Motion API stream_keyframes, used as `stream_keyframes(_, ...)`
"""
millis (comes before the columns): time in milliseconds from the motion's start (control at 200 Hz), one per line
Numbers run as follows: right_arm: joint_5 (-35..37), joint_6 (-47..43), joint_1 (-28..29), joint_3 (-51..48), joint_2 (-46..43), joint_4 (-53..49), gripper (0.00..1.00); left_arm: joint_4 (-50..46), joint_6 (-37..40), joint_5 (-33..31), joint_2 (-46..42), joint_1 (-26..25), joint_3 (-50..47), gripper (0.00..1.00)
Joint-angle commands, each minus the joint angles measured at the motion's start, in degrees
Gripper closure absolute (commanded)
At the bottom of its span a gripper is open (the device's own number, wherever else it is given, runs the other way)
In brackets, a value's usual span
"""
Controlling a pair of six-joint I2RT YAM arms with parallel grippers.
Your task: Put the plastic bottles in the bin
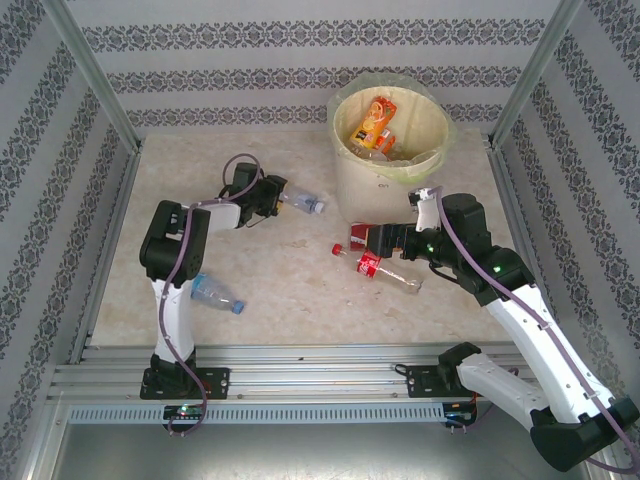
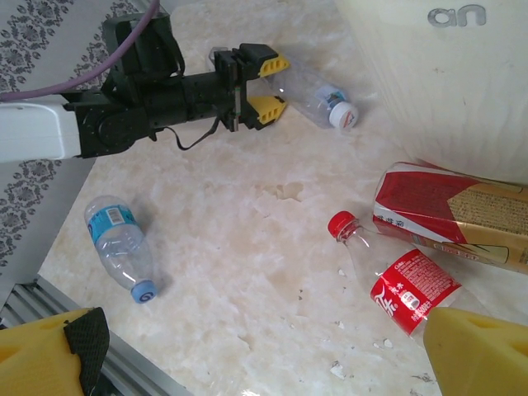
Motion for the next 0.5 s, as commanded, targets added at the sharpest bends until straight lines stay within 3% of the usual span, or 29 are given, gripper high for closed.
stream_keyframes(0, -1.23, 0.8, -0.13, -0.64, -0.27, -0.77, 0.02, -5.46, 5.93, 4.28, -3.78, 1.0, -2.37, 0.46)
stream_keyframes(225, -0.62, 1.86, 0.79, -0.58, -0.6, -0.73, 0.02, -8.83, 9.9, 8.37, -8.54, 1.18, -5.49, 0.47)
stream_keyframes(495, -1.29, 1.85, 1.33, 0.23, -0.21, -2.26, 0.02, -19.62, 21.19, 16.58, -16.14, 0.91, -9.67, 0.46)
